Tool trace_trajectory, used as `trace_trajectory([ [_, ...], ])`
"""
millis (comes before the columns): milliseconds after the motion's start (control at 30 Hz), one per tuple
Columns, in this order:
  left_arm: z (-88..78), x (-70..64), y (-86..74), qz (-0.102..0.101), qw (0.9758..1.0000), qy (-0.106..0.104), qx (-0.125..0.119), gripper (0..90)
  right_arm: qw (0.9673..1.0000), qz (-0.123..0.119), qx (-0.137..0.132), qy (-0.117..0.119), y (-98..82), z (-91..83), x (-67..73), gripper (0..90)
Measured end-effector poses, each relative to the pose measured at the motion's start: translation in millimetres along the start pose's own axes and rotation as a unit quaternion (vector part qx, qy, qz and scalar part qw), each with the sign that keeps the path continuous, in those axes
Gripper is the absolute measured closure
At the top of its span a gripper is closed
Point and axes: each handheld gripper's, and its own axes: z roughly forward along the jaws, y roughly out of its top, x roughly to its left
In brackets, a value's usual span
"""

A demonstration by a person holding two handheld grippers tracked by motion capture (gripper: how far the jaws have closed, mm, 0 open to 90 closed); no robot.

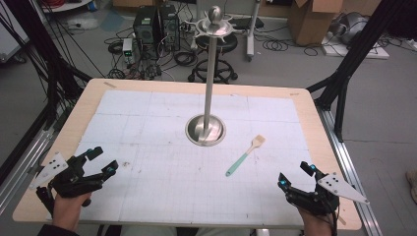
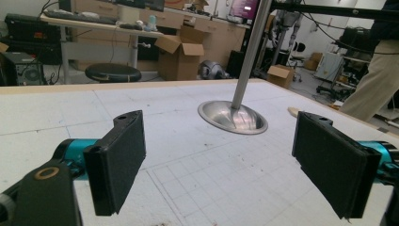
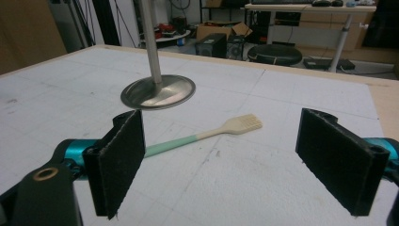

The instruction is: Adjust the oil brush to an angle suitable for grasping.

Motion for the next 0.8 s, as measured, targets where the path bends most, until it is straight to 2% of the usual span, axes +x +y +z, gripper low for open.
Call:
trace_trajectory([
  [300, 0.7, 1.3, -0.8, -0.003, 1.0, 0.005, 0.002, 18.3, 1.0, 0.0, -0.002, 0.001, 0.4, 2.4, -1.0, 15.1],
  [533, -2.8, 2.2, -1.5, -0.005, 1.0, 0.008, 0.002, 18.4, 0.9998, 0.0, 0.004, 0.02, 2.9, 14.7, 2.0, 15.1],
  [733, -3.9, 5.1, -1.9, -0.003, 0.9999, 0.006, 0.008, 19.0, 0.9992, -0.005, -0.003, 0.039, 12.9, 28.6, 9.2, 21.9],
  [800, -4.3, 6.1, -2.4, -0.005, 0.9999, 0.007, 0.008, 19.0, 0.9988, -0.009, 0.004, 0.047, 13.3, 33.3, 10.0, 26.9],
])
